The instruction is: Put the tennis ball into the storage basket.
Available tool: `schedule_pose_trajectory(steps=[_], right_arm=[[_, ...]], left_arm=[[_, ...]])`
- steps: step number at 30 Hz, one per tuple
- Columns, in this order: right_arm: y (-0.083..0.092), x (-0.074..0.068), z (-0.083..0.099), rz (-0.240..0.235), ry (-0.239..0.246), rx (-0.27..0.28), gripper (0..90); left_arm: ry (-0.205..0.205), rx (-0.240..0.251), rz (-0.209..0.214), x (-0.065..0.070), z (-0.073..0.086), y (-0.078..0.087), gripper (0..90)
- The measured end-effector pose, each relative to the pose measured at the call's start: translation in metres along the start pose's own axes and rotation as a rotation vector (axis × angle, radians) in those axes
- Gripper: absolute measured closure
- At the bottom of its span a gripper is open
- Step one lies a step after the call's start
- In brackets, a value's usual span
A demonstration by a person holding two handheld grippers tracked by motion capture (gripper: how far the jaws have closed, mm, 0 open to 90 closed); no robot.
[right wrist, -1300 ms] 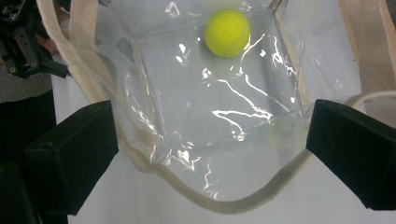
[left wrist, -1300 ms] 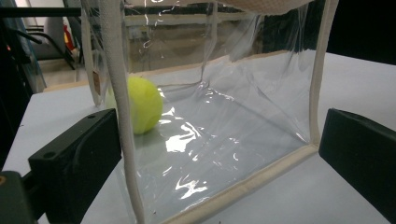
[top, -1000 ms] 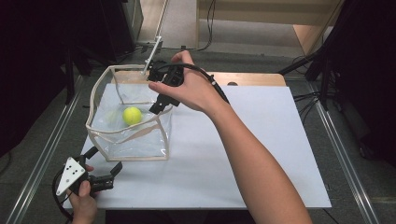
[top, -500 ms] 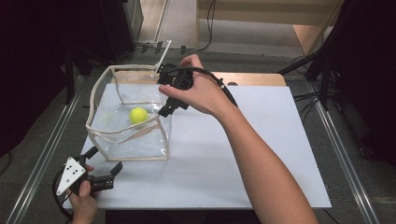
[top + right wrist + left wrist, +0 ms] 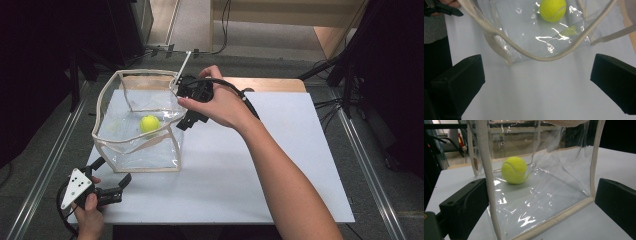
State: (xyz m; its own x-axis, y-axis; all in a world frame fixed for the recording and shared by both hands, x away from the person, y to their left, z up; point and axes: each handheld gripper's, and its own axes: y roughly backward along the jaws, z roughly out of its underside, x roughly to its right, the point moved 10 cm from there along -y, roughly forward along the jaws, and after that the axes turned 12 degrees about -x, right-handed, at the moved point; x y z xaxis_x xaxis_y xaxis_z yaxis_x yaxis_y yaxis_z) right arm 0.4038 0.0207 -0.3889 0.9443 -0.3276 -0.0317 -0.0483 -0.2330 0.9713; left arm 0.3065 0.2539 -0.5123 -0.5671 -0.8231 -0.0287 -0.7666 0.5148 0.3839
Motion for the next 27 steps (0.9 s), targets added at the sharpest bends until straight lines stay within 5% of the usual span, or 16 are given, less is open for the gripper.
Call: schedule_pose_trajectory(steps=[27], right_arm=[[-0.032, -0.005, 0.031, -0.006, 0.001, -0.011, 0.0]], left_arm=[[-0.005, -0.005, -0.002, 0.000, 0.000, 0.000, 0.0]])
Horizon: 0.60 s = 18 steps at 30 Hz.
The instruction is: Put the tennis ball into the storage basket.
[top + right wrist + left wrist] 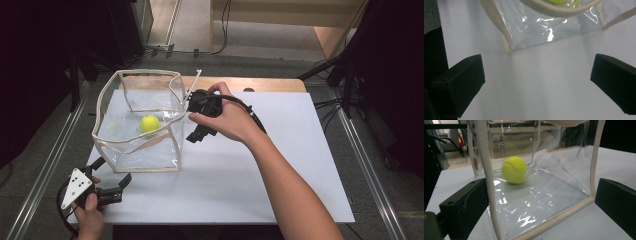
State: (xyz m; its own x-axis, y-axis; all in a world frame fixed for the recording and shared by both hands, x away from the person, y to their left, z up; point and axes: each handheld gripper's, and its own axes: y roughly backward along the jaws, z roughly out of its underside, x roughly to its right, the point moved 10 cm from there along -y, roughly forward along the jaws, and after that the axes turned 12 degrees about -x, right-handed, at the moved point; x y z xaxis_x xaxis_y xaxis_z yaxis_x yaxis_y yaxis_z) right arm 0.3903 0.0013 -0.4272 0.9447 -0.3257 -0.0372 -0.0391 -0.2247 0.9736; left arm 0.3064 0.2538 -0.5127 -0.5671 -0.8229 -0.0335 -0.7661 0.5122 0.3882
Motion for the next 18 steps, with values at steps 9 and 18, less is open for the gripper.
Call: schedule_pose_trajectory(steps=[9, 18], right_arm=[[-0.010, 0.000, 0.013, -0.008, -0.024, 0.007, 0.0], [-0.019, 0.000, 0.026, -0.003, -0.028, 0.005, 0.0]], left_arm=[[-0.002, -0.001, 0.000, 0.000, 0.000, 0.000, 0.0], [-0.002, -0.002, -0.001, 0.000, 0.000, 0.000, 0.0]])
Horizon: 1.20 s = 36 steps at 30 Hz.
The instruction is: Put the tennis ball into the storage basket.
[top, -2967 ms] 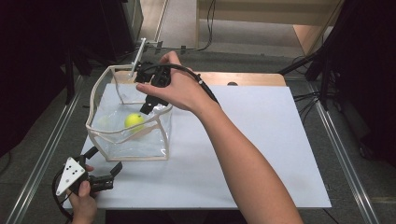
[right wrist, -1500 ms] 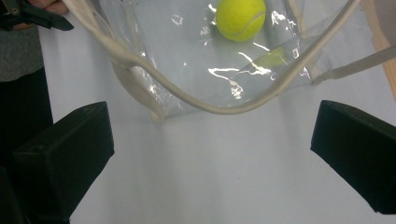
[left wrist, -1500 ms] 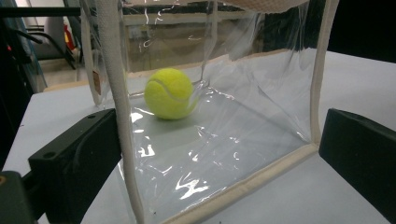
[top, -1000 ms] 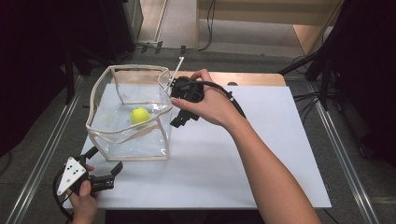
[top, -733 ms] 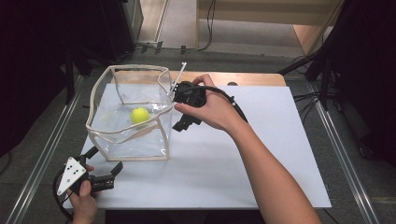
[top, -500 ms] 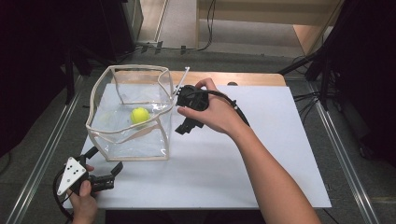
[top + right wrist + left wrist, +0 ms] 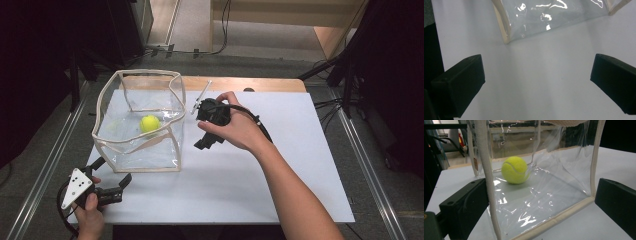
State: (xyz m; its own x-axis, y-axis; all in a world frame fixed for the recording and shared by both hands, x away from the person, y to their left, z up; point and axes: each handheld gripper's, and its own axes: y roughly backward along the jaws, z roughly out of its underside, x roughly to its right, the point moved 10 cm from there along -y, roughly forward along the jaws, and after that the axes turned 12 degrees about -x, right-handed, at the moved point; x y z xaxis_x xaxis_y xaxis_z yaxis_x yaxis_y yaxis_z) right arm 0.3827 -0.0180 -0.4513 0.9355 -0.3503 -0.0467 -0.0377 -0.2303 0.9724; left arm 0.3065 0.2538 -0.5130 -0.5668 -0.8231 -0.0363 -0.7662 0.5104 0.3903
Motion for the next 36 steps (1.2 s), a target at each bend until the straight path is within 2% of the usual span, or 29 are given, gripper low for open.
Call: schedule_pose_trajectory(steps=[12, 36], right_arm=[[-0.009, -0.002, 0.015, -0.016, -0.027, 0.031, 0.0], [-0.022, -0.001, 0.052, -0.013, -0.073, 0.088, 0.0]], left_arm=[[0.001, 0.001, 0.000, 0.000, 0.000, 0.000, 0.0], [0.000, 0.001, -0.003, 0.000, 0.000, 0.000, 0.0]])
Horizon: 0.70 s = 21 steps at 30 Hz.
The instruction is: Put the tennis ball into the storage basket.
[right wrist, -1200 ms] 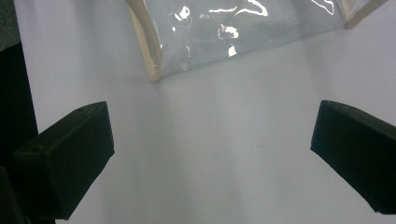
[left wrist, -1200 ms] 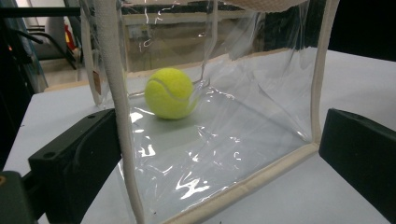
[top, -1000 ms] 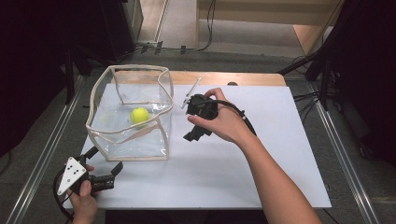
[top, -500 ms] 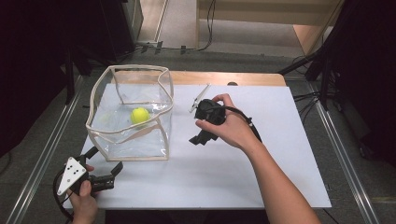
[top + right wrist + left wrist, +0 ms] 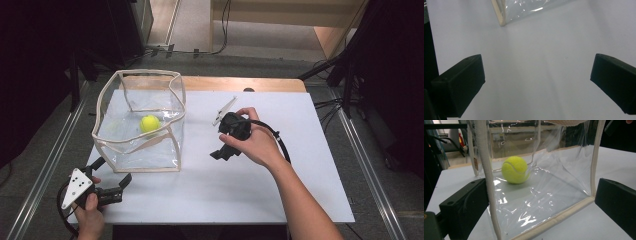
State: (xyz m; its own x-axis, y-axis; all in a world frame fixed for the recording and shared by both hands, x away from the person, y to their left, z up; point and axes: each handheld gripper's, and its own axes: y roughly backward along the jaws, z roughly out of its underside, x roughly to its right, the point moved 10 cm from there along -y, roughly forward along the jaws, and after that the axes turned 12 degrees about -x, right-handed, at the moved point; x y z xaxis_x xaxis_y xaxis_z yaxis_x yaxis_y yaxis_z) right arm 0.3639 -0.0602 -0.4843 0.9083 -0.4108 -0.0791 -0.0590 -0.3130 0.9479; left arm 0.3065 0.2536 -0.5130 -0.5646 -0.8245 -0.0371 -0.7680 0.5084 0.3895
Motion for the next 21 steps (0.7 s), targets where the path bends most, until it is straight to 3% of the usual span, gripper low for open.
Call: schedule_pose_trajectory(steps=[21], right_arm=[[-0.009, 0.004, 0.041, 0.026, -0.058, 0.057, 0.0]], left_arm=[[-0.003, -0.002, -0.004, 0.000, 0.000, 0.000, 0.0]])
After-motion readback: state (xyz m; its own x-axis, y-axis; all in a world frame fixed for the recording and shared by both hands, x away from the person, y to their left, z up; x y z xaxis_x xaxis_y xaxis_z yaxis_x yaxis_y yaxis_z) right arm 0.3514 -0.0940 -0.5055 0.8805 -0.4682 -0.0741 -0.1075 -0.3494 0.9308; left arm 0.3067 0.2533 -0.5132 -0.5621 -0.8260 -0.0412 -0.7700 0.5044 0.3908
